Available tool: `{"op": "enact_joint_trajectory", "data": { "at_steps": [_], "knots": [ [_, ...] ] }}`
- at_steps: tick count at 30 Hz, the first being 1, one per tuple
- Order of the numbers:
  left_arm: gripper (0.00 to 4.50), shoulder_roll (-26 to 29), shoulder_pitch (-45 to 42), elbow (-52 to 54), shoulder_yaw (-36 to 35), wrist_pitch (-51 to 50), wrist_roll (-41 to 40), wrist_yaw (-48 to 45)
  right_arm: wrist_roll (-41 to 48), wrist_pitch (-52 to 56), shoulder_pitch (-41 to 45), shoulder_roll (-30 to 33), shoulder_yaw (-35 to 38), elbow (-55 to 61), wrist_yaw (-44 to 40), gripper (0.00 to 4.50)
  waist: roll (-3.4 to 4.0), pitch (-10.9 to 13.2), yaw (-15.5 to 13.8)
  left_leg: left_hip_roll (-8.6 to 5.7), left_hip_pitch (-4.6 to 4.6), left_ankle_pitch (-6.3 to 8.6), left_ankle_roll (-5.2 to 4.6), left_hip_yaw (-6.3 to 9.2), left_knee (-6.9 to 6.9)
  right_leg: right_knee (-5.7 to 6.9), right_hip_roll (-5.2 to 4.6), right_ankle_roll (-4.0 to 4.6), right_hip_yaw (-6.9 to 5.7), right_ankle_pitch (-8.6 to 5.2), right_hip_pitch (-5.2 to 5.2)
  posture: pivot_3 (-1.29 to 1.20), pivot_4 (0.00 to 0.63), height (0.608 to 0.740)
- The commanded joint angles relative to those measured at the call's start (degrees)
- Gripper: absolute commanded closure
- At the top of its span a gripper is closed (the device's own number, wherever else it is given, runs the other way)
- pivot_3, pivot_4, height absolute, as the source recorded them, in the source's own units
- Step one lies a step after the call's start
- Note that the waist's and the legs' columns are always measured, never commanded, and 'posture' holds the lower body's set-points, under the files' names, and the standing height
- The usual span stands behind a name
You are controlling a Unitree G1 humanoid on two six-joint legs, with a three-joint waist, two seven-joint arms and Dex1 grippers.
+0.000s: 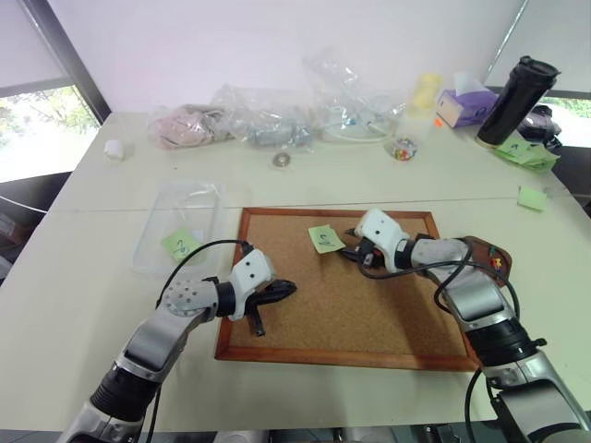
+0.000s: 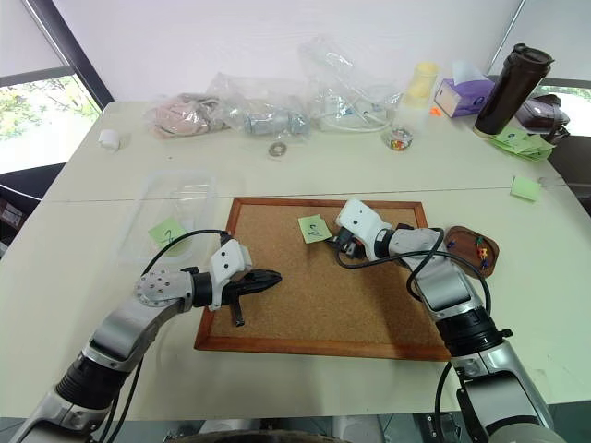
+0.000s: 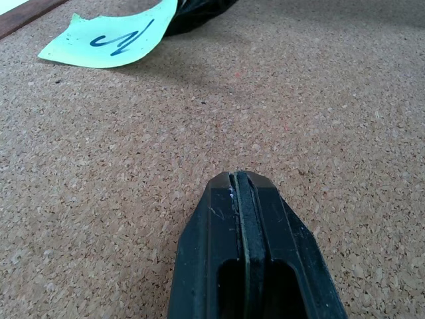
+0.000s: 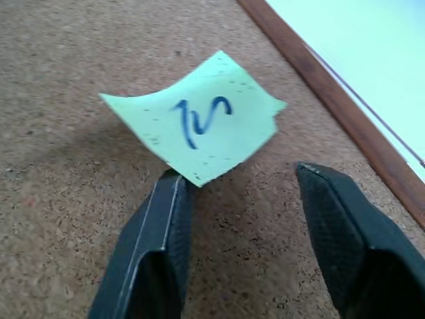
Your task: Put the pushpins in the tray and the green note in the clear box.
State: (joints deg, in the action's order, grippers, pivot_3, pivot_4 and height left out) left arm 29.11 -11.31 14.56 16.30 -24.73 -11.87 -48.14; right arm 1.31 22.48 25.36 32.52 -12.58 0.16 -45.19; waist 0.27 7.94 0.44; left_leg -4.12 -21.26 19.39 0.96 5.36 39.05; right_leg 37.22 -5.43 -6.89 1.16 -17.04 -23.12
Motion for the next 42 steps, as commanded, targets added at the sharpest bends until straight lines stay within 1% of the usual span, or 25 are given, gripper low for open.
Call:
{"op": "enact_joint_trajectory", "data": {
  "at_steps": [1,6,11,18,19,20,22,23,27,31,37,39,42],
  "knots": [
    [4.50,-0.02,0.86,-1.35,1.60,-0.83,0.81,-0.15,-0.49,-0.82,-0.40,-0.34,-1.28,1.77,-0.82,2.31,0.00,0.00,0.01,0.00,0.00,0.00,0.00,0.00,0.00,0.00,0.00,0.00,0.00,0.00,0.00,0.00,0.150,0.740],
    [4.50,-0.07,0.84,-1.46,1.57,-0.69,0.87,-0.26,-1.57,-2.08,-0.45,-1.44,-3.05,3.51,-0.89,2.31,0.00,0.00,0.03,0.00,0.00,0.00,0.00,0.00,0.00,0.00,0.00,0.00,0.00,0.00,-0.01,0.00,0.150,0.740],
    [4.50,-0.13,0.66,-1.68,1.51,-0.66,0.93,-0.21,-3.96,-5.23,-0.07,-1.48,-4.79,2.20,-0.68,2.31,0.00,0.00,0.03,0.00,0.00,0.00,0.00,0.00,0.00,0.00,0.00,0.00,0.00,0.00,-0.01,0.00,0.150,0.740],
    [4.50,-0.36,0.70,-1.75,1.43,-0.63,0.97,0.10,-4.97,-5.89,0.48,-2.30,-4.84,0.60,-1.06,2.31,0.00,0.00,0.07,0.00,0.00,0.00,0.00,0.00,0.00,0.00,0.01,0.00,-0.01,0.00,0.00,0.00,0.150,0.740],
    [4.50,-0.41,0.70,-1.78,1.43,-0.59,0.98,0.15,-4.91,-5.77,0.59,-2.49,-4.76,0.25,-1.09,2.83,0.00,0.00,0.07,0.00,0.00,0.00,0.00,0.00,0.00,0.00,0.01,0.00,-0.01,0.00,0.00,0.00,0.150,0.740],
    [4.50,-0.45,0.71,-1.79,1.41,-0.57,0.99,0.20,-4.79,-5.57,0.67,-2.71,-4.60,-0.03,-1.09,3.18,0.00,0.00,0.07,0.00,0.00,0.00,0.00,0.01,0.00,0.00,0.01,0.00,-0.02,0.00,0.00,0.00,0.150,0.740],
    [4.50,-0.52,0.72,-1.85,1.39,-0.51,1.01,0.25,-4.62,-5.17,0.84,-3.14,-4.27,-0.54,-1.16,4.15,0.00,0.00,0.03,0.00,0.00,0.00,0.00,0.01,0.00,0.00,0.01,0.00,-0.01,0.00,0.00,0.00,0.150,0.740],
    [4.50,-0.57,0.73,-1.88,1.36,-0.51,1.02,0.27,-4.53,-4.82,0.98,-3.41,-4.09,-0.88,-1.13,4.48,0.00,0.00,-0.02,0.00,0.00,0.00,0.00,0.01,0.00,0.00,0.01,0.00,-0.01,0.00,0.00,0.00,0.150,0.740],
    [4.50,-0.63,0.75,-1.97,1.16,-0.40,1.16,0.46,-3.11,-2.24,1.32,-4.90,-3.06,-1.48,-0.86,4.48,-0.01,0.00,-0.02,-0.01,0.00,0.00,0.00,0.03,0.02,0.00,0.00,0.00,-0.02,0.00,0.02,0.00,0.150,0.740],
    [4.50,0.17,0.46,-1.91,0.07,0.32,1.08,0.21,0.96,3.21,1.65,-7.82,0.41,-0.16,0.27,4.48,-0.01,0.00,0.00,-0.01,0.01,-0.01,0.01,0.05,0.02,0.00,0.00,0.00,-0.02,0.00,0.03,0.00,0.150,0.740],
    [4.50,1.71,-4.75,-2.11,-1.95,2.54,0.64,-1.82,14.06,18.37,1.18,-11.82,10.20,7.27,1.41,4.48,0.03,0.04,0.06,-0.01,-0.12,-0.02,0.03,0.08,0.02,0.02,0.00,0.00,-0.03,0.00,-0.11,0.00,0.150,0.740],
    [4.50,2.32,-5.93,-2.51,-2.00,3.17,0.57,-2.76,16.69,21.86,1.10,-12.33,11.90,8.78,2.25,4.48,0.02,0.05,0.17,-0.01,-0.14,-0.02,0.04,0.10,0.02,0.02,0.00,0.00,-0.05,0.00,-0.13,0.00,0.150,0.740],
    [4.50,3.91,-9.91,-4.00,-2.50,4.37,-0.06,-5.83,21.48,29.59,-0.18,-11.77,14.50,11.23,3.04,4.48,0.03,0.06,0.22,-0.01,-0.17,-0.02,0.03,0.10,-0.07,0.02,0.01,0.00,-0.05,0.00,-0.22,0.00,0.150,0.740]
  ]
}}
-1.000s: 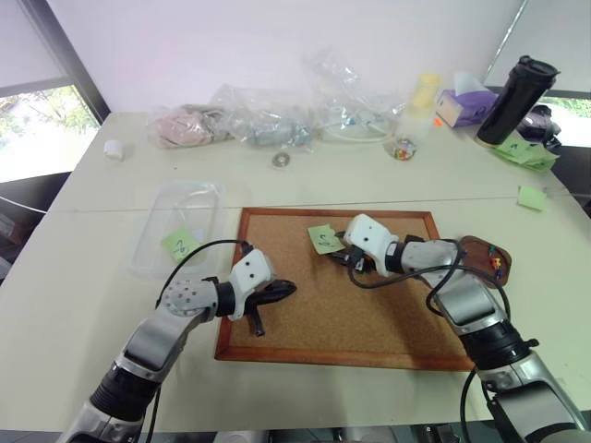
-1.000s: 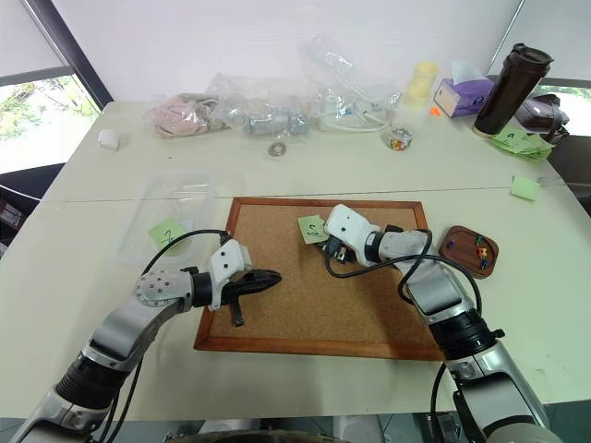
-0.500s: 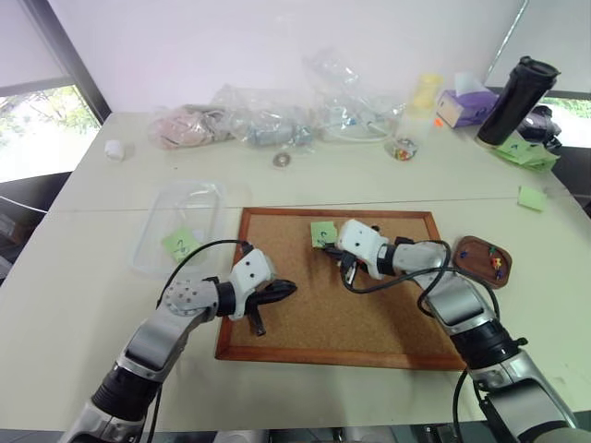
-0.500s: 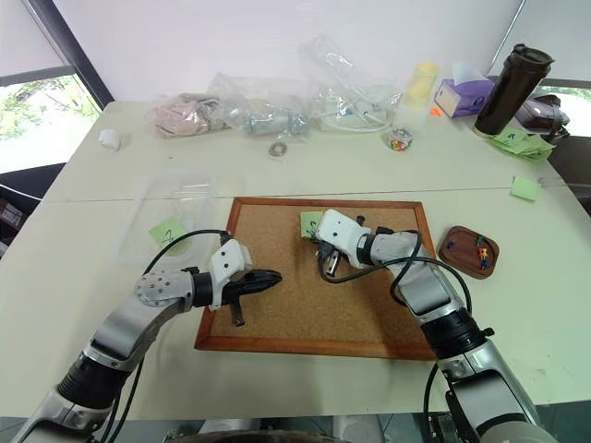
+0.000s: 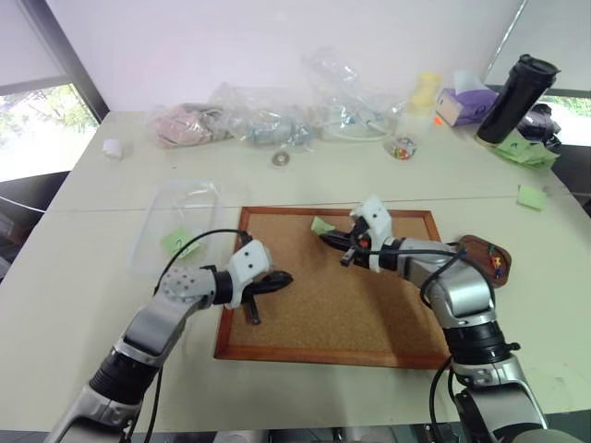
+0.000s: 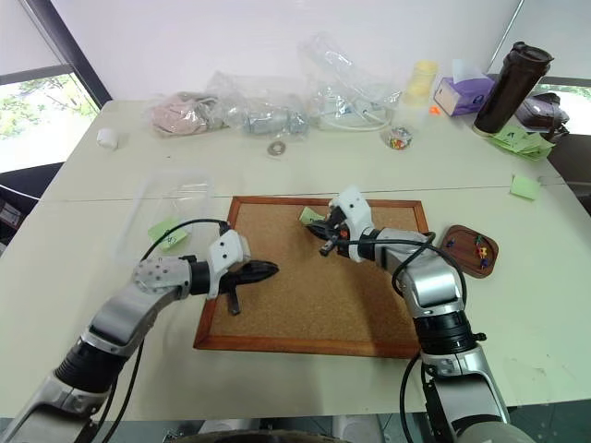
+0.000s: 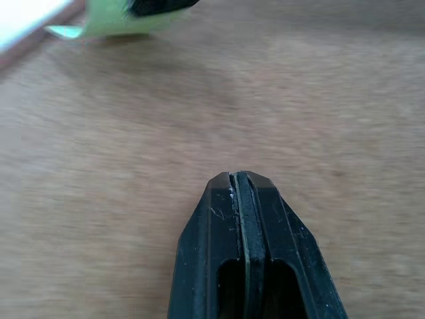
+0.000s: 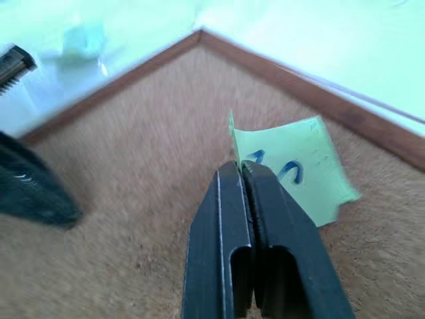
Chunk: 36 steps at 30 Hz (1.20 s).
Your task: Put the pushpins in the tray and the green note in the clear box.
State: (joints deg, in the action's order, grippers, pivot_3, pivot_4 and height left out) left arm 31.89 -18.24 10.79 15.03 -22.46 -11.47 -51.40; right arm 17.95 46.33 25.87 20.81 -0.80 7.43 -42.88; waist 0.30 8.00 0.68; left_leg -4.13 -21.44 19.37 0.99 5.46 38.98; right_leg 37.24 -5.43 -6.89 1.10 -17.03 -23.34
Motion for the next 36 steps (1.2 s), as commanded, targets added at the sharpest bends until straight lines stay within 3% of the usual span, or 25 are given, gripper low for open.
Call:
{"op": "enact_joint_trajectory", "data": {
  "at_steps": [1,15,19,25,36],
  "knots": [
    [4.50,1.35,-3.82,-0.78,-1.39,2.40,-0.62,-3.22,5.95,7.20,-1.07,0.13,3.18,4.61,0.92,4.48,0.00,0.00,-0.06,0.00,-0.02,0.00,0.00,0.01,-0.02,0.00,0.00,0.00,-0.01,0.00,-0.02,0.00,0.150,0.740],
    [4.50,-2.13,-17.15,-21.74,1.07,22.92,1.40,-16.88,15.61,11.96,-5.75,5.26,2.33,13.02,-1.45,4.48,-0.04,0.05,0.05,-0.04,-0.04,0.00,0.00,0.16,-0.05,-0.01,0.03,-0.01,-0.15,0.00,-0.09,0.00,0.150,0.740],
    [3.22,-3.15,-19.57,-26.07,2.47,28.60,3.44,-19.31,16.52,11.42,-6.05,6.04,2.05,13.32,-1.27,4.50,-0.05,0.05,0.02,-0.07,-0.05,0.00,0.00,0.19,-0.03,0.00,0.03,-0.01,-0.16,0.01,-0.08,0.00,0.150,0.740],
    [0.18,-5.83,-23.17,-32.79,2.51,37.02,5.00,-20.59,17.36,11.02,-6.47,6.71,1.84,14.20,-0.99,4.50,-0.07,0.06,-0.03,-0.11,-0.07,0.00,0.00,0.23,0.01,0.00,0.02,-0.02,-0.17,0.01,-0.06,0.00,0.150,0.740],
    [0.08,-9.66,-25.38,-37.46,4.28,37.90,5.09,-25.21,19.59,11.72,-5.84,8.02,1.57,15.89,-0.69,4.50,-0.07,0.06,-0.05,-0.18,-0.07,0.00,0.00,0.53,0.03,0.00,0.09,-0.05,-0.19,0.02,-0.06,0.00,0.150,0.740]
  ]
}}
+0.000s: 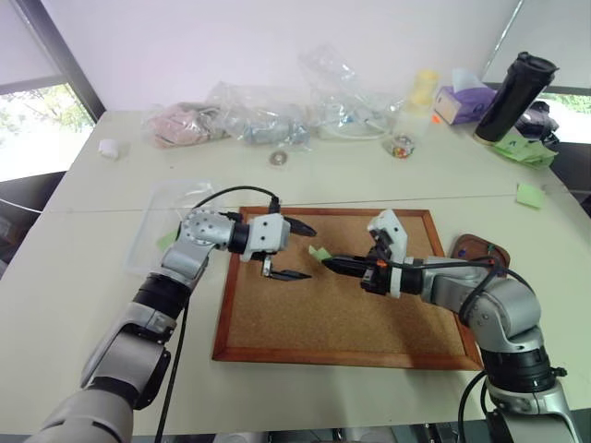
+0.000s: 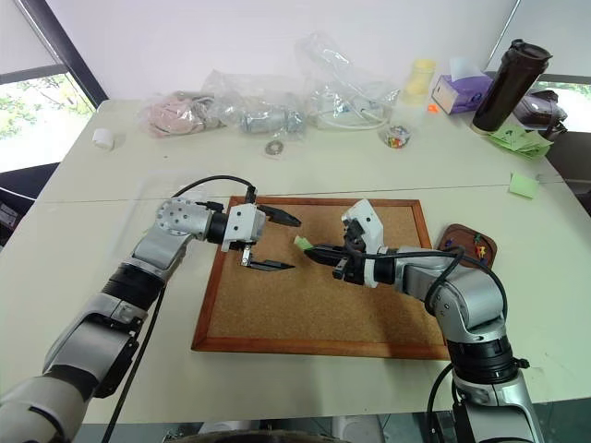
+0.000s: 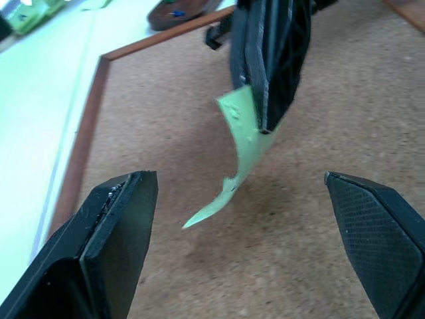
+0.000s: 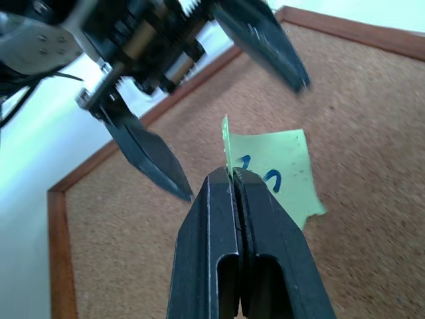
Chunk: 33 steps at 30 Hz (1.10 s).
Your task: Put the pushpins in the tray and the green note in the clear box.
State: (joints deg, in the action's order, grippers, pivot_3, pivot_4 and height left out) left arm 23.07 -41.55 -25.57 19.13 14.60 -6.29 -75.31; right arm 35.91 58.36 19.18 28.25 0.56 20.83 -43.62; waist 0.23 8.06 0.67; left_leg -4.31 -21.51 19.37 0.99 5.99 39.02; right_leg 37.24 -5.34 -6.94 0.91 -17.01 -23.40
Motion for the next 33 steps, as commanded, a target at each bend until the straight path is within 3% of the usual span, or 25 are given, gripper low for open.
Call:
{"op": "enact_joint_trajectory", "data": {
  "at_steps": [1,5,7,9,15,19,24,27,31,33],
  "knots": [
    [0.08,-1.25,-2.31,-1.75,0.21,0.86,-0.05,-1.58,1.73,-0.31,0.92,0.62,0.11,2.48,0.15,4.50,0.00,0.00,-0.03,-0.02,-0.01,0.00,0.00,0.04,0.02,0.00,0.01,0.00,-0.01,0.00,0.01,0.00,0.150,0.740],
    [0.08,-3.07,-3.33,-4.61,0.21,1.46,0.64,-1.45,1.80,-0.39,1.19,0.80,-0.44,2.57,0.44,4.50,-0.01,0.00,0.00,-0.03,-0.01,0.00,0.00,0.06,0.03,0.00,0.06,-0.02,-0.01,0.01,0.01,0.00,0.150,0.740],
    [0.60,-4.03,-3.80,-6.37,0.08,2.43,1.26,-0.67,1.83,-0.42,1.20,0.85,-0.53,2.59,0.61,4.50,-0.01,0.00,0.04,-0.04,-0.01,0.00,0.00,0.12,0.03,0.00,0.10,-0.02,-0.01,0.01,0.01,0.00,0.150,0.740],
    [1.33,-4.56,-3.91,-7.38,-0.20,2.65,1.42,-0.38,1.83,-0.44,1.16,0.90,-0.61,2.66,0.80,4.50,-0.01,0.00,0.05,-0.06,-0.01,0.00,0.00,0.17,0.03,0.00,0.11,-0.02,-0.01,0.01,0.00,0.00,0.150,0.740],
    [4.34,-4.93,-3.72,-8.53,-0.78,2.93,1.60,0.21,1.83,-0.69,1.15,1.37,-0.74,2.92,1.03,4.50,-0.01,0.01,0.02,-0.07,-0.01,0.00,0.00,0.22,0.04,0.00,0.12,-0.03,0.00,0.02,-0.01,0.00,0.150,0.740],
    [4.47,-4.40,-3.70,-7.07,-1.84,1.25,1.27,1.47,1.84,-1.18,1.32,2.57,-0.05,3.66,1.16,4.50,-0.01,0.01,0.01,-0.08,-0.01,0.00,0.00,0.24,0.05,0.00,0.12,-0.04,0.00,0.02,0.00,0.00,0.150,0.740],
    [4.47,-2.25,-3.13,-3.18,-3.62,-1.85,0.37,2.36,5.45,-0.45,1.12,6.48,9.01,6.22,2.39,4.50,-0.02,0.01,-0.01,-0.08,-0.03,0.00,0.00,0.25,0.05,0.00,0.10,-0.04,0.00,0.02,-0.01,0.00,0.150,0.740],
    [4.50,-0.82,-1.70,0.91,-5.57,-4.66,-0.70,4.11,10.00,0.78,-1.88,9.40,16.11,9.32,2.09,3.66,-0.02,0.01,-0.15,-0.08,-0.04,0.00,0.00,0.29,0.04,0.00,0.08,-0.04,0.00,0.02,-0.01,0.00,0.150,0.740],
    [4.50,0.10,-2.04,6.12,-10.07,-11.47,-2.94,9.28,9.28,0.04,-3.57,10.40,17.46,11.38,5.61,1.58,-0.03,0.01,-0.07,-0.08,-0.03,0.00,0.00,0.32,0.04,0.00,0.02,-0.04,0.02,0.02,0.01,0.00,0.150,0.740],
    [4.50,0.56,-3.54,9.60,-14.33,-17.34,-4.97,14.53,8.85,-0.83,-3.82,10.06,16.27,12.12,6.42,1.58,-0.04,0.02,-0.04,-0.08,-0.03,0.00,0.00,0.32,0.06,0.01,0.02,-0.04,0.03,0.02,0.01,0.00,0.150,0.740]
  ]
}}
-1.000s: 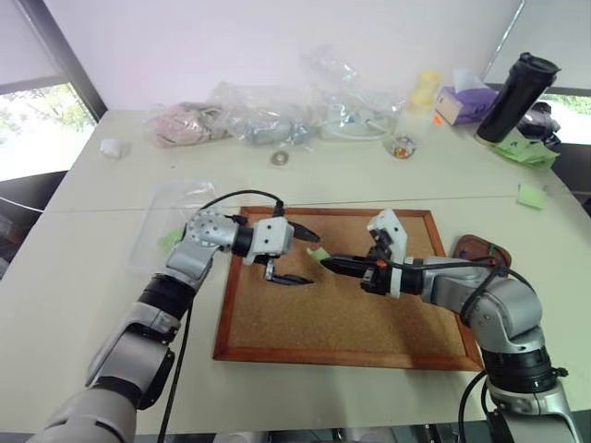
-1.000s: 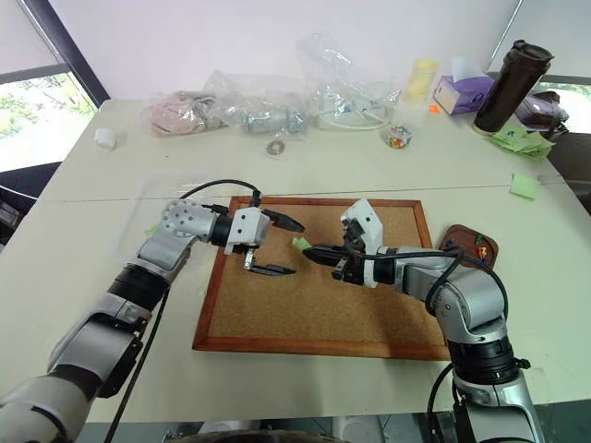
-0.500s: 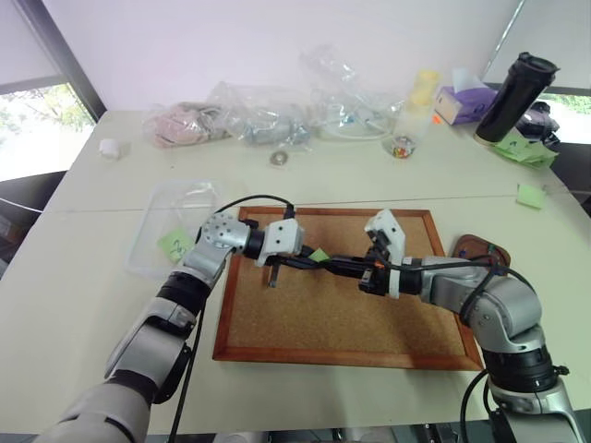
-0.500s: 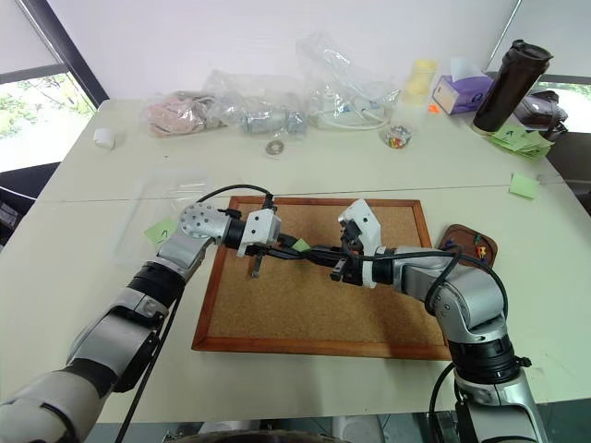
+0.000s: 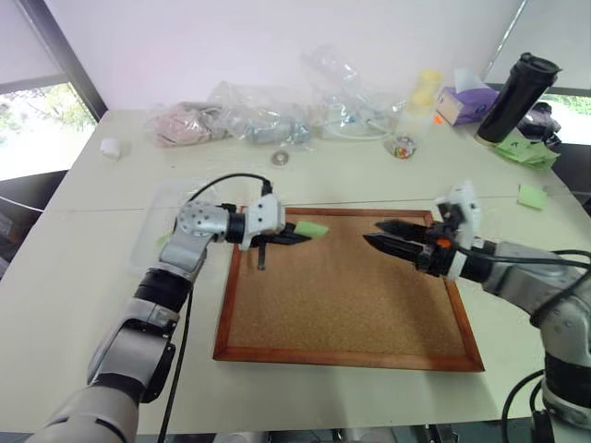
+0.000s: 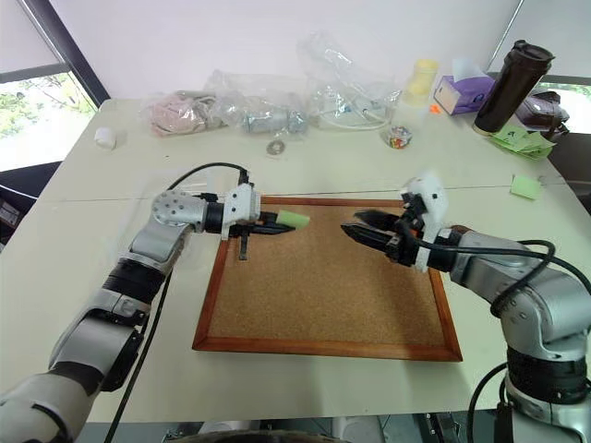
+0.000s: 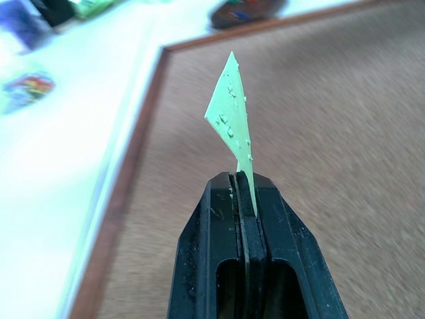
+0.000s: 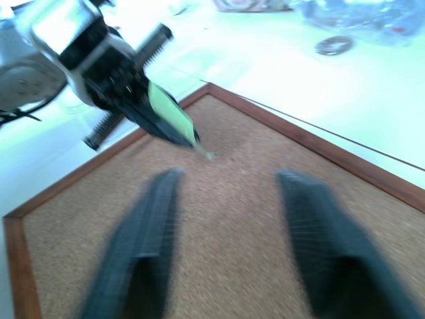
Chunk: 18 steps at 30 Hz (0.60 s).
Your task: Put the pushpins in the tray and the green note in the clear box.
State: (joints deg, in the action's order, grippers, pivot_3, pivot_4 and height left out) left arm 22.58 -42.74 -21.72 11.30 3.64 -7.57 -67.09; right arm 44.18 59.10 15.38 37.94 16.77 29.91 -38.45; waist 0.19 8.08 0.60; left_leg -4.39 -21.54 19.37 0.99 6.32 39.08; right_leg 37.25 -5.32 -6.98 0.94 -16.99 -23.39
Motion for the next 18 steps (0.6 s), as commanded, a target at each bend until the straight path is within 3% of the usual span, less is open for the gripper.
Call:
{"op": "enact_joint_trajectory", "data": {
  "at_steps": [1,5,9,13,18],
  "knots": [
    [4.50,1.45,-3.10,7.24,-8.58,-9.10,-4.42,9.12,-0.05,-2.07,0.15,-0.01,-1.05,3.21,1.87,1.58,0.00,0.00,0.09,0.00,0.01,0.00,0.00,0.00,0.00,0.03,0.00,0.00,0.02,0.00,-0.01,0.00,0.150,0.740],
    [4.50,5.67,-3.05,14.78,-17.07,-20.65,-6.78,19.20,-2.55,-4.79,0.75,-1.06,-6.19,3.18,3.04,1.58,-0.07,0.04,0.46,0.00,0.03,0.00,0.00,0.24,-0.02,0.04,0.19,-0.01,0.17,0.00,-0.13,0.00,0.150,0.740],
    [4.50,12.90,4.79,26.65,-24.84,-32.07,-10.30,23.01,-4.60,-7.31,0.65,-0.96,-10.88,1.87,1.97,1.58,-0.06,0.04,0.73,-0.01,0.15,0.01,0.01,0.29,-0.16,0.09,0.24,0.00,0.34,0.00,-0.26,0.00,0.150,0.740],
    [4.50,18.02,11.93,33.48,-27.54,-39.71,-10.55,26.10,-5.19,-8.44,1.23,-1.10,-13.47,0.52,0.88,1.58,-0.09,0.06,-0.15,-0.04,0.10,0.01,0.04,0.37,-0.14,0.10,0.24,0.00,0.31,0.01,-0.28,0.00,0.150,0.740],
    [4.50,19.39,21.56,38.81,-30.60,-46.11,-12.83,28.16,-7.28,-10.68,2.20,0.16,-16.36,-1.72,-1.76,1.58,-0.12,0.07,-1.05,-0.18,0.11,0.01,0.04,0.46,-0.03,-0.01,0.13,-0.04,0.32,0.04,-0.13,0.00,0.150,0.740]
  ]
}}
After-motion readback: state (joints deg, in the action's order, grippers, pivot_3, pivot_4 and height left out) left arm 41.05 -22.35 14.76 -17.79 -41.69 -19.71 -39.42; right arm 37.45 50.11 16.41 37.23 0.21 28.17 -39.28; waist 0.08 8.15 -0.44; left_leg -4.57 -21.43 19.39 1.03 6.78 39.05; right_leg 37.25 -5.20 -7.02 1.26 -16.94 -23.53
